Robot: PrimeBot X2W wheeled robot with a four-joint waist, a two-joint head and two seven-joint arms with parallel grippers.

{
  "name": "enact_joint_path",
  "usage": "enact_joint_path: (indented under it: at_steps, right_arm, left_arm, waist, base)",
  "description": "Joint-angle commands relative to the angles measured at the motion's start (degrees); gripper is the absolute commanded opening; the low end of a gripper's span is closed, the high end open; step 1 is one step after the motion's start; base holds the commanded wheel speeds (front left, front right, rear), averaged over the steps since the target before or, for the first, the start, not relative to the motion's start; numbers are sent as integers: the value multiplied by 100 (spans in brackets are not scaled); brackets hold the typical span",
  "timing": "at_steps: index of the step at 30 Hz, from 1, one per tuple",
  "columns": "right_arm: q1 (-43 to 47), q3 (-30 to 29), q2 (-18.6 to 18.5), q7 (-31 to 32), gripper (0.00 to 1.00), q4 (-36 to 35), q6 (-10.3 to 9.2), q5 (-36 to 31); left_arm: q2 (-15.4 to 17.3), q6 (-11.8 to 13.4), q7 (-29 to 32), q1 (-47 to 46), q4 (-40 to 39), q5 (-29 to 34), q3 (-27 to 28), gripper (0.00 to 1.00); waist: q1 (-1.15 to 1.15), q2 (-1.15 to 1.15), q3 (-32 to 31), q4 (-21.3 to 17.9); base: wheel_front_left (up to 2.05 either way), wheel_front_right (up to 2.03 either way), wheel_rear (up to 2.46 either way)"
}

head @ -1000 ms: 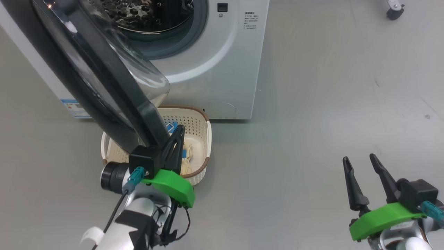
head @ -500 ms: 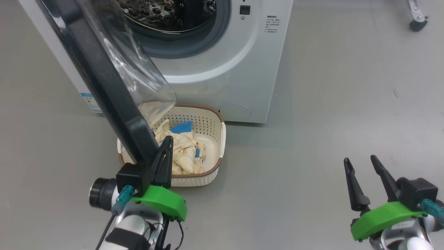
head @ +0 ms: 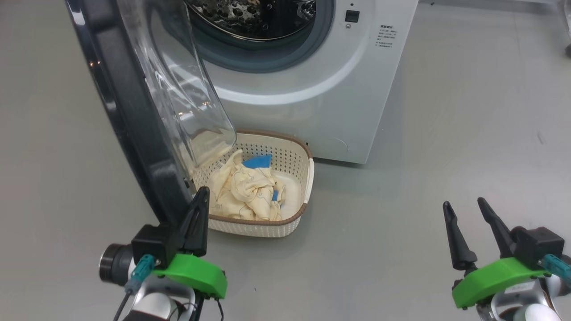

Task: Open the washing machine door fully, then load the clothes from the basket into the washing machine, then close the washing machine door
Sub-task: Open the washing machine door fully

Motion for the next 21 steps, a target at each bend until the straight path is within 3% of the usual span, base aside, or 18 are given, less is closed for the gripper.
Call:
enact_joint_path:
  at_steps: [1, 21]
  right_arm:
    - [-147, 85, -52, 16, 100, -219, 20, -40]
    - [-177, -61, -52, 46, 100, -266, 20, -5]
  left_arm:
    - [218, 419, 0, -106, -188, -44, 342, 0]
    - [599, 937, -58, 345, -549, -267, 996, 0]
  waist:
    - [0, 0, -15, 47]
    - [0, 0, 78, 193]
  base:
    - [0, 0, 0]
    - [0, 0, 0]
